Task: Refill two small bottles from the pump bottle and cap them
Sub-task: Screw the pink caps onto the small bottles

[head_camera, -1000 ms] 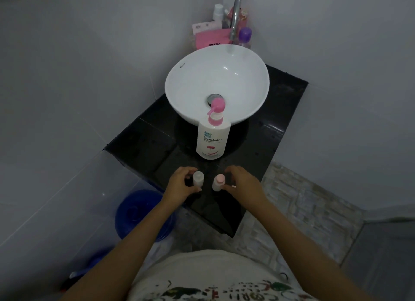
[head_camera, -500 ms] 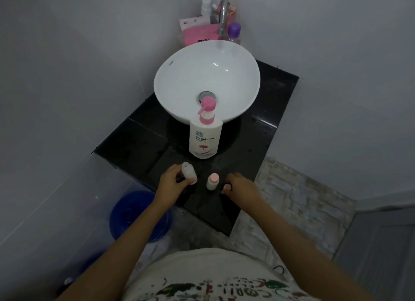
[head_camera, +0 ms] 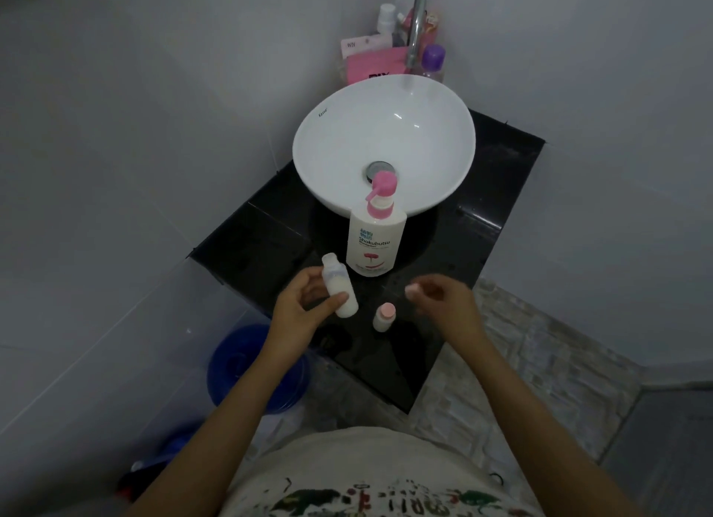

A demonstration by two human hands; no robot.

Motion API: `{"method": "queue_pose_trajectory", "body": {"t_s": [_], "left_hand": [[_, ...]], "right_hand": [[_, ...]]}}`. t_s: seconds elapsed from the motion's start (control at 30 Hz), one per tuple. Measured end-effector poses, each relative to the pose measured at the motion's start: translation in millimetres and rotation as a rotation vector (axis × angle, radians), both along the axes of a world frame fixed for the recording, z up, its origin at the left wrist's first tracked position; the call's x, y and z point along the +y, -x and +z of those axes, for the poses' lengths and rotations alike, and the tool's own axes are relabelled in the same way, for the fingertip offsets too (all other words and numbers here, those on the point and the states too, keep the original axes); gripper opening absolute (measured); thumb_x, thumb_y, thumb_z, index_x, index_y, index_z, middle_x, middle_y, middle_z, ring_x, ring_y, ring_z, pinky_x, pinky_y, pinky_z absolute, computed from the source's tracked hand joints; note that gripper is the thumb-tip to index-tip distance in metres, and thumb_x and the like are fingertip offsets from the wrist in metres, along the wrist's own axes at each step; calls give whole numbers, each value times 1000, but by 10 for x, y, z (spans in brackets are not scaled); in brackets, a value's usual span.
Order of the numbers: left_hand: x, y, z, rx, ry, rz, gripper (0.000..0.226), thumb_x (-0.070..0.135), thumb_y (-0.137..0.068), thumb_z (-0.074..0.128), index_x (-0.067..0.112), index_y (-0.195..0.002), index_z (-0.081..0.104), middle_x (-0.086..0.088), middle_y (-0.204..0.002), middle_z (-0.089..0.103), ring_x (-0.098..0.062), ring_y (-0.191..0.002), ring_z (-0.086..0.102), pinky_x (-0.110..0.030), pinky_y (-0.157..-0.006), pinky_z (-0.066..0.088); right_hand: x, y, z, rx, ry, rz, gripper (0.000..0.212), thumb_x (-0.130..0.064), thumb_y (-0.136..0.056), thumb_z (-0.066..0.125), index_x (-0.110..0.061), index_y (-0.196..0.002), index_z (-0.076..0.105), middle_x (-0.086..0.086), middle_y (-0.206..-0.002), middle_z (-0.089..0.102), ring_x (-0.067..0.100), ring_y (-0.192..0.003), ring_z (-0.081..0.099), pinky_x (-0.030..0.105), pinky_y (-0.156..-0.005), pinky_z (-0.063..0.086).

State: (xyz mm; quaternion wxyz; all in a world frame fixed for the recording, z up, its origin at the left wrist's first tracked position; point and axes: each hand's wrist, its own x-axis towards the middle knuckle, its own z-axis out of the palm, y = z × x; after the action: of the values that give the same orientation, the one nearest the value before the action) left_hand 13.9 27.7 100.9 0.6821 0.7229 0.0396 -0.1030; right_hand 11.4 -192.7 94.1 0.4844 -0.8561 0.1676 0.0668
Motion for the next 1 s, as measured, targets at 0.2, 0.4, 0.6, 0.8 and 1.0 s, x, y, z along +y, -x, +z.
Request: {"method": "queue_pose_trajectory", "body": {"t_s": [0.2,0.4,0.6,0.8,1.0], "left_hand": [[-99,-27,158,-86,-153,-277,39,16,-89,59,32,-123,49,12,-114,56,15,-95,55,-3,-78,45],[-141,-44,202,-245,-363,-498,42,18,-91,58,27,-131,48,18,-109,49,2,-104,51,-16,-88,43],[-147,-7,235,-310,-506,-572,49,37,-88,49,30,-136,44,17,-119,45,-13,-117,48,-46,-103,42],[-196,56,270,-297,-531,-591,50,41,-88,47,28,-136,44,10,-120,49,-13,-115,49,-48,-100,43],[-206,95,294,-272,-517,-617,49,43,-87,48,29,-134,45,7,-119,50,-14,-112,50,-48,-99,44]], "right_hand": [[30,40,823,-232,-265,102,26,-9,-79,71,-15,-104,68,2,-88,71,10,-74,67,9,-57,47],[-17,130,791,-233,-114,218,28,-9,-78,73,-19,-104,70,-7,-94,69,9,-85,66,10,-77,51],[-52,213,749,-221,-39,294,27,-8,-79,72,-16,-105,70,-5,-91,69,3,-83,66,7,-74,50],[3,256,749,-108,40,214,35,-50,-84,55,-17,-82,66,0,-66,67,12,-51,61,22,-54,50],[-110,363,790,-218,-52,393,26,-23,-84,67,-25,-109,58,-5,-97,65,6,-84,62,14,-70,50]]}}
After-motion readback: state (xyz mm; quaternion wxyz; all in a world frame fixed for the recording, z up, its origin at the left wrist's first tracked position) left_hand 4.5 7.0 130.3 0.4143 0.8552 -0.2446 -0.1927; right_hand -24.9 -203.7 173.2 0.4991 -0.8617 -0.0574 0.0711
